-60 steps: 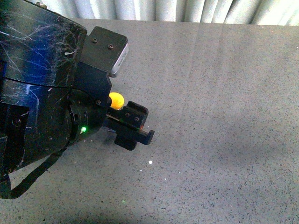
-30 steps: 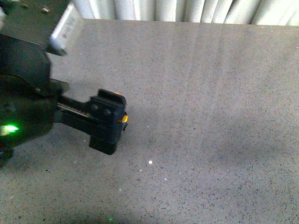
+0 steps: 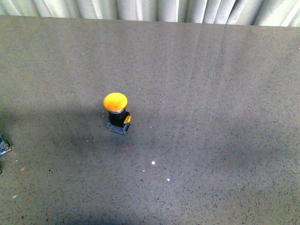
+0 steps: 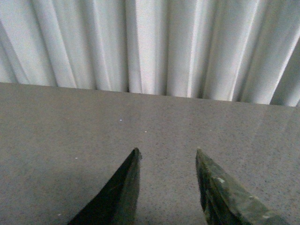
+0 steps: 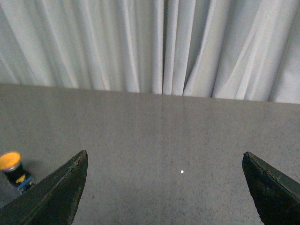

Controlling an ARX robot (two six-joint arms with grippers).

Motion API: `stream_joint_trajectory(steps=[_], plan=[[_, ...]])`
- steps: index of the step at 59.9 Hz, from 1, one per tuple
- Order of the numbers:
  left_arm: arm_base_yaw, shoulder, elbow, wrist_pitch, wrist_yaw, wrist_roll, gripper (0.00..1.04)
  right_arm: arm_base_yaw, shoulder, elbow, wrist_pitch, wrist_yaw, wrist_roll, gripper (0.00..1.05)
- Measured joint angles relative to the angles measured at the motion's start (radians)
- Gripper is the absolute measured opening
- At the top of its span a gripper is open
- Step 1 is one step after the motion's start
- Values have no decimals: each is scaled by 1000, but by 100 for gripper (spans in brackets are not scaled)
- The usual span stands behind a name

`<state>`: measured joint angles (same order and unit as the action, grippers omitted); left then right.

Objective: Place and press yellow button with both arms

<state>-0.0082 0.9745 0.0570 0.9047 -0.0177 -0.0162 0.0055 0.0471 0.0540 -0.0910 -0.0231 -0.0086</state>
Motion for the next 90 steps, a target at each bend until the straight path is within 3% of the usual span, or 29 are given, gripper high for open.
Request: stream_joint_trajectory(steps=[3, 7, 10, 16, 17, 25, 34, 52, 60, 90], plan=[[4, -37, -8, -31, 8, 2, 21, 32, 138, 88, -179, 8, -4, 96], [3, -86, -18, -70, 19, 4, 10, 91, 314, 168, -262, 23, -5, 96], [4, -127, -24, -103, 19, 5, 1, 146, 434, 212, -225, 51, -8, 96], [5, -197, -32, -164, 18, 6, 1, 234, 634, 299, -105, 84, -11, 96], [6, -325, -44, -275, 18, 7, 1, 369, 1030, 495, 61, 109, -11, 96], [5, -409, -45, -350, 18, 7, 1, 442, 1297, 671, 82, 110, -8, 96], [5, -484, -45, -419, 18, 8, 1, 495, 1509, 843, 56, 135, -2, 77], [6, -621, -45, -552, 18, 8, 1, 552, 1750, 1053, -21, 150, 21, 27], [6, -680, -45, -609, 18, 8, 1, 571, 1806, 1095, -53, 99, 58, 1], [6, -840, -44, -782, 18, 8, 1, 599, 1917, 1181, -103, 19, 144, 1]])
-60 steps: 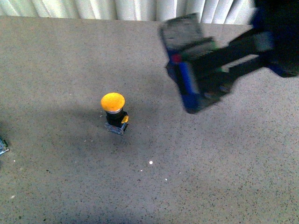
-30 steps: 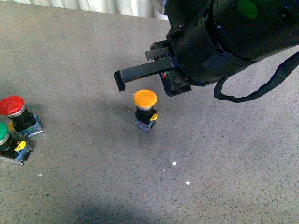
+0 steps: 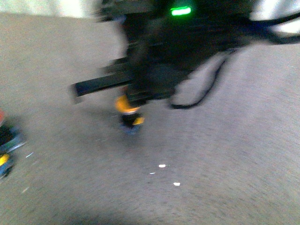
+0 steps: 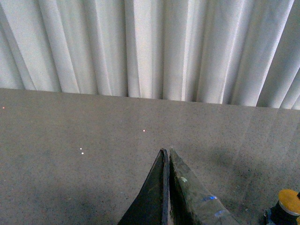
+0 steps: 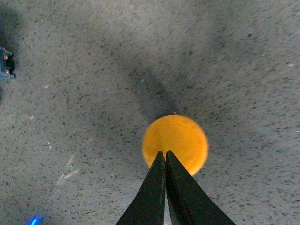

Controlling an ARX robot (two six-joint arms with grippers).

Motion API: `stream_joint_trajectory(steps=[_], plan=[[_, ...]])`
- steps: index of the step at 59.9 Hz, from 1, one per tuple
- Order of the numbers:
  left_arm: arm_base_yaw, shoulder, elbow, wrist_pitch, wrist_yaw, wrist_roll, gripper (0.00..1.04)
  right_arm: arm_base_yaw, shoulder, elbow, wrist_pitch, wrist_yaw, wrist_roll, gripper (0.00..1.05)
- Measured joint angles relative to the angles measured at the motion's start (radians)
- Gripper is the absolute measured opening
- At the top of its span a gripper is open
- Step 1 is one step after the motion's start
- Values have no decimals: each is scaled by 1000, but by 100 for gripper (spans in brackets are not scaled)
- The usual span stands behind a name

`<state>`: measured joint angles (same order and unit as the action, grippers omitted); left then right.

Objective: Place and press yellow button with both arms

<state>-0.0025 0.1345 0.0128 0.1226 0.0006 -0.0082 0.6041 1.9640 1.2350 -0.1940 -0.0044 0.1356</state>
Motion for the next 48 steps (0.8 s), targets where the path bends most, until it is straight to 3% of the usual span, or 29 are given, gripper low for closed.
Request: stream_joint_trajectory(steps=[7, 48], plan=[[0, -109, 0, -115, 0, 0, 1, 13, 11, 7, -4, -11, 3, 1], [1, -118, 0, -123, 0, 0, 1, -12, 21, 17, 10, -34, 53, 1]])
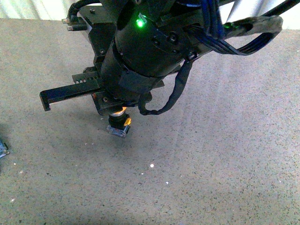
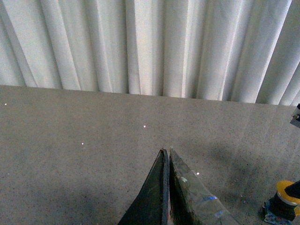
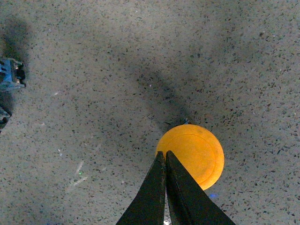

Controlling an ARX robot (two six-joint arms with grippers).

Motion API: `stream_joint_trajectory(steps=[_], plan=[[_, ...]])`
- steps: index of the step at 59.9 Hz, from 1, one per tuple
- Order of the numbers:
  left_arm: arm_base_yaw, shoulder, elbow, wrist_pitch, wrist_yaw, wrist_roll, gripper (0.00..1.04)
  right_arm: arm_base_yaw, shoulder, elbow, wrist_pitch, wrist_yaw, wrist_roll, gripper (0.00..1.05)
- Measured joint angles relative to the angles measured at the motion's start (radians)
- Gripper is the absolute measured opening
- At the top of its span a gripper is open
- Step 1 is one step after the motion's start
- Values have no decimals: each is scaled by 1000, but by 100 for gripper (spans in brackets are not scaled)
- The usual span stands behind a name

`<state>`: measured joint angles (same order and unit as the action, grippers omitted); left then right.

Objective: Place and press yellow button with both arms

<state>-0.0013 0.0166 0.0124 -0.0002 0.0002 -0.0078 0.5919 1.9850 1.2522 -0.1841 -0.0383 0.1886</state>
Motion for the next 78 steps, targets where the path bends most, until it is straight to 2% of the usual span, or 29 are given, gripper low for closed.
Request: stream_joint_trajectory(steps=[53, 78], plan=[[0, 0, 0, 0, 0, 0, 1, -56, 34, 16, -44, -81, 129, 1], [0, 0, 0, 0, 0, 0, 1, -115, -68, -52, 51, -172, 222, 1]])
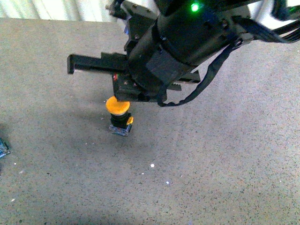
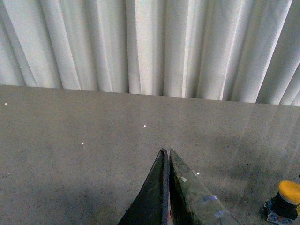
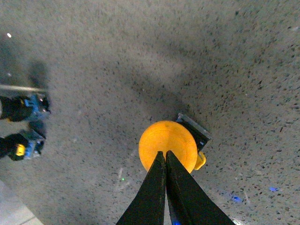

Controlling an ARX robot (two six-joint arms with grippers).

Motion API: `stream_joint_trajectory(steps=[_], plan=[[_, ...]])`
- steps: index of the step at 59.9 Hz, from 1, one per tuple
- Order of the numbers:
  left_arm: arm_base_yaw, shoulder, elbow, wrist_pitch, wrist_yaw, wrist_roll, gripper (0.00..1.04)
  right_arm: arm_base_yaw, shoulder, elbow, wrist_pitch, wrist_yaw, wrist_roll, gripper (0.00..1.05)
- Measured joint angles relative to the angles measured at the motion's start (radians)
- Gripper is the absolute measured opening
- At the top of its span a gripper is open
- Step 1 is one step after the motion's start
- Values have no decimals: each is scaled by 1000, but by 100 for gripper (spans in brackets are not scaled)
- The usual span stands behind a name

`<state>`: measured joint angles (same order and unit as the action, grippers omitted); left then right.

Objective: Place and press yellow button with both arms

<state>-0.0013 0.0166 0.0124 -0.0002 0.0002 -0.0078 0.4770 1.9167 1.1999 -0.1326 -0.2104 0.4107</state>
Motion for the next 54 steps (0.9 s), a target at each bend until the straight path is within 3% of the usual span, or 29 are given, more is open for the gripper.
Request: stream_joint_trajectory(steps=[12, 18, 28, 30, 32, 34, 36, 41, 54], plan=[[0, 0, 0, 0, 0, 0, 1, -49, -135, -32, 77, -51, 62, 1], [0, 0, 0, 0, 0, 0, 1, -77, -211, -80, 122, 43, 19, 2], [0, 0, 0, 0, 0, 0, 1, -140, -355, -208, 184, 99, -104, 29], [0, 0, 0, 0, 0, 0, 1, -143, -390, -262, 278, 184, -143, 26], [0, 0, 0, 0, 1, 0, 1, -150, -446, -371, 504, 349, -235, 18], [0, 0, 0, 0, 0, 0, 1, -165, -499, -474, 697, 453, -294, 9], [0, 0, 0, 0, 0, 0, 1, -177, -529, -528, 785, 477, -325, 3], [0, 0, 0, 0, 0, 0, 1, -229, -625, -691, 935, 458, -376, 1], [0, 0, 0, 0, 0, 0, 1, -313, -792, -914, 960, 368, -402, 1]])
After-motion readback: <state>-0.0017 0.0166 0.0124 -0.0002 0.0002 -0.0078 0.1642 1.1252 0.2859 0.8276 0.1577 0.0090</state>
